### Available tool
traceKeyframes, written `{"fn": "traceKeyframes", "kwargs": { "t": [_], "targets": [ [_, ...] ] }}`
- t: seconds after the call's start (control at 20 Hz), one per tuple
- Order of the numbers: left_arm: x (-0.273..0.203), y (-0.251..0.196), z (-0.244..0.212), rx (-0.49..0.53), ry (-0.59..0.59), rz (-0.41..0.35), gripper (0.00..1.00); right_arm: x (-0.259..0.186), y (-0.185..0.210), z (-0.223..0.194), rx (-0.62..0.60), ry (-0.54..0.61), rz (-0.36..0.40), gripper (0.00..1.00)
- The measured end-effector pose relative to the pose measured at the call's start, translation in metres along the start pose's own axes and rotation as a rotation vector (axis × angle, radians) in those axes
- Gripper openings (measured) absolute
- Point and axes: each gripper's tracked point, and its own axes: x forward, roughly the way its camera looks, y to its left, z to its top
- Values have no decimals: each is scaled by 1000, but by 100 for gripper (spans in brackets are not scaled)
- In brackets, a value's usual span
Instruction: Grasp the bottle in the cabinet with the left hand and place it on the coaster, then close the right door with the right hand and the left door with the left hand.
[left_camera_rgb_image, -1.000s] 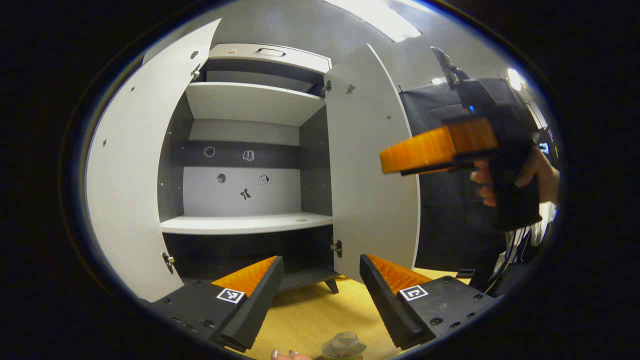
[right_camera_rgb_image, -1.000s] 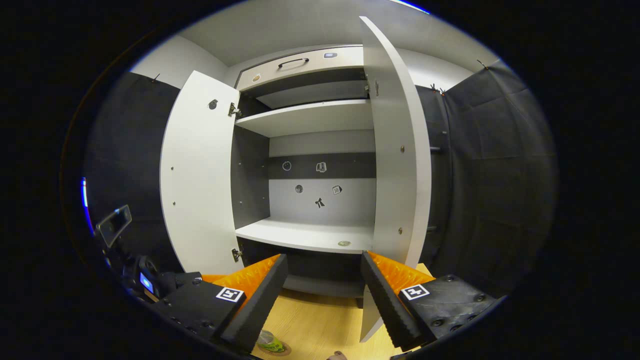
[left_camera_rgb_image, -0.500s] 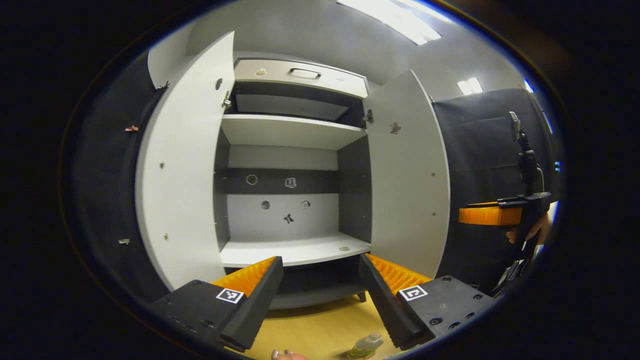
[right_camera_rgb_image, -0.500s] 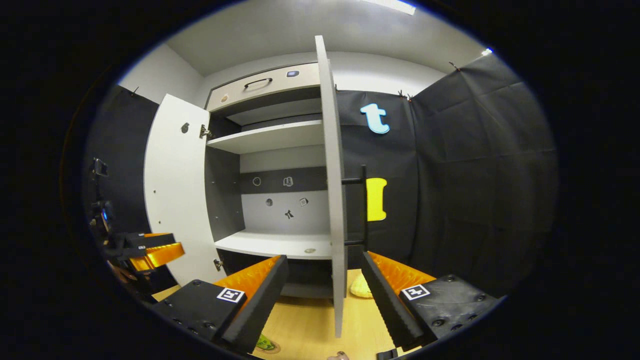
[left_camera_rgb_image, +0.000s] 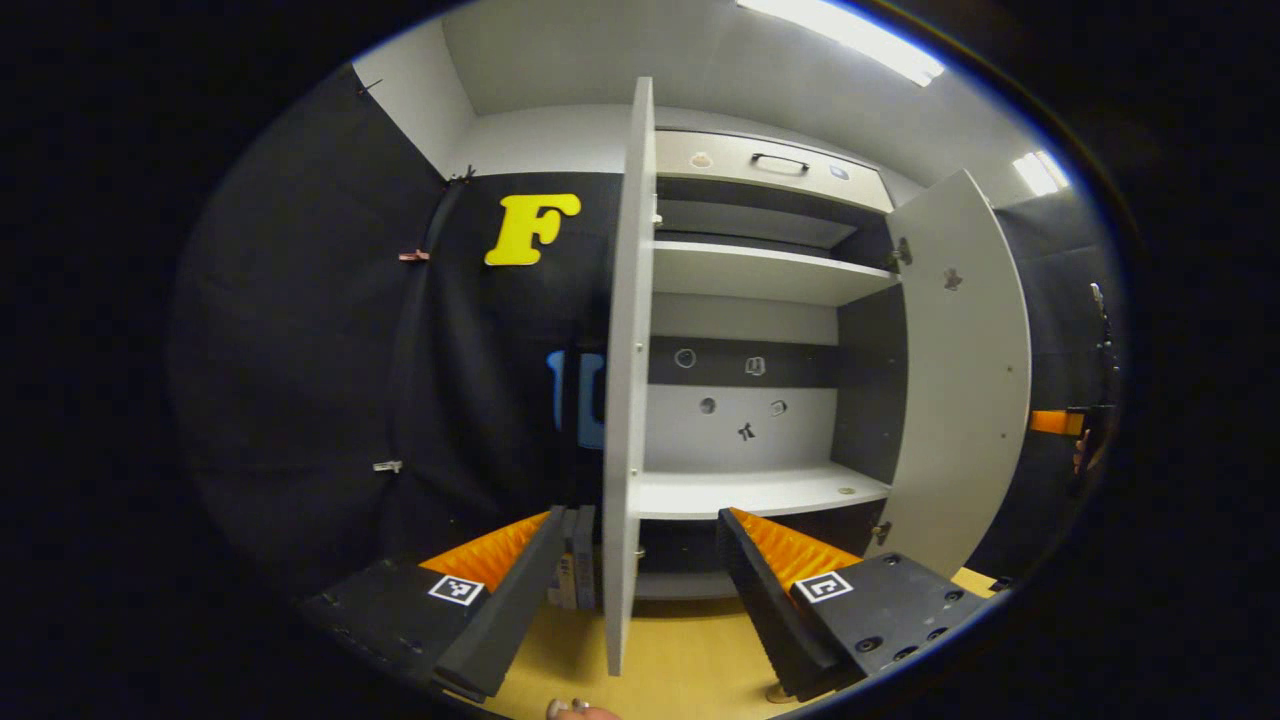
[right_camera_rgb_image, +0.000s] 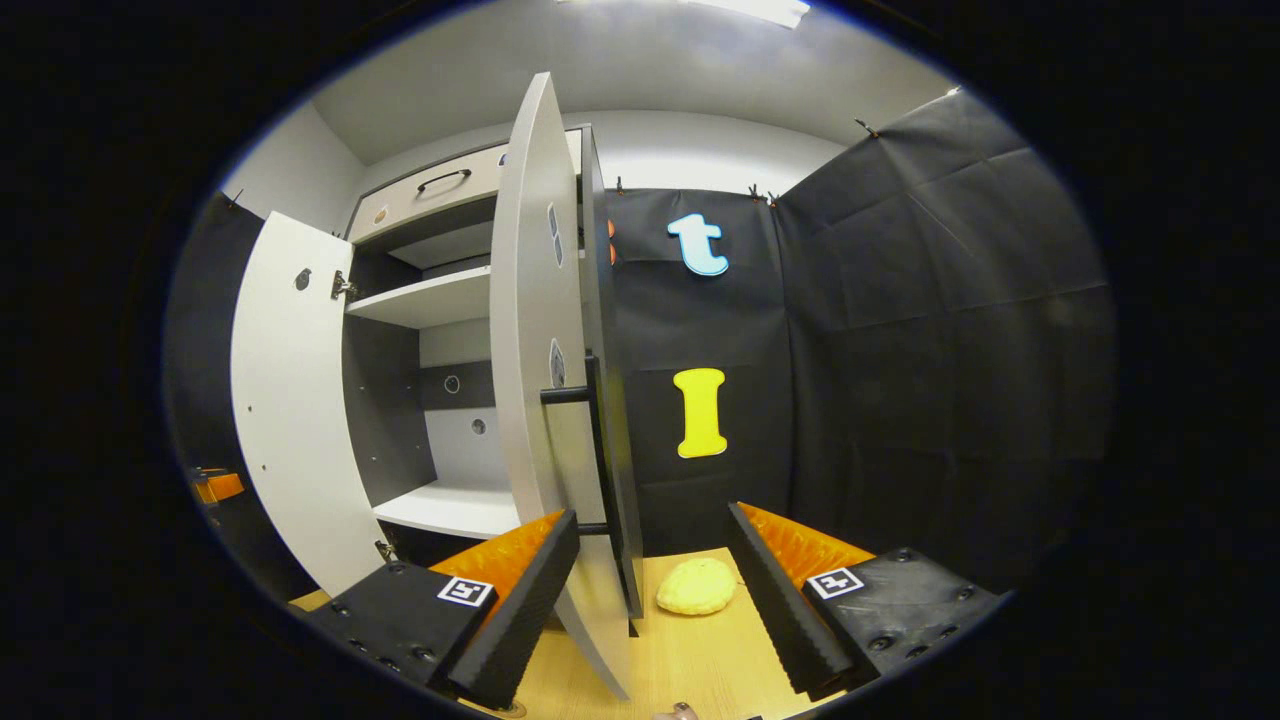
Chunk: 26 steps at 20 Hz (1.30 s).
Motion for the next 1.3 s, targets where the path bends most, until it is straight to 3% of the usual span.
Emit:
{"fn": "traceKeyframes", "kwargs": {
  "t": [0.25, 0.4, 0.55, 0.6, 0.65, 0.9, 1.15, 1.3],
  "targets": [
    [-18, 47, -3, 32, 15, 142, 96, 13, 6, -3, -43, -3, 37, 98],
    [-25, 58, 0, 61, 23, 185, 95, 16, 14, -5, -52, -6, 65, 97],
    [-25, 58, 2, 45, 24, 183, 96, 16, 37, -8, -51, 3, 111, 97],
    [-24, 57, 3, 43, 20, 178, 96, 17, 48, -11, -44, 9, 135, 90],
    [-22, 56, 2, 46, 20, 173, 96, 19, 62, -13, -36, 14, 162, 97],
    [-14, 55, 4, 67, 28, 154, 96, 41, 123, -23, -48, 18, 272, 97],
    [-8, 67, 7, 67, 24, 149, 96, 68, 179, -36, 21, 48, 359, 98],
    [1, 69, 9, 60, 23, 129, 96, 79, 199, -37, 23, 47, 372, 98]
  ]
}}
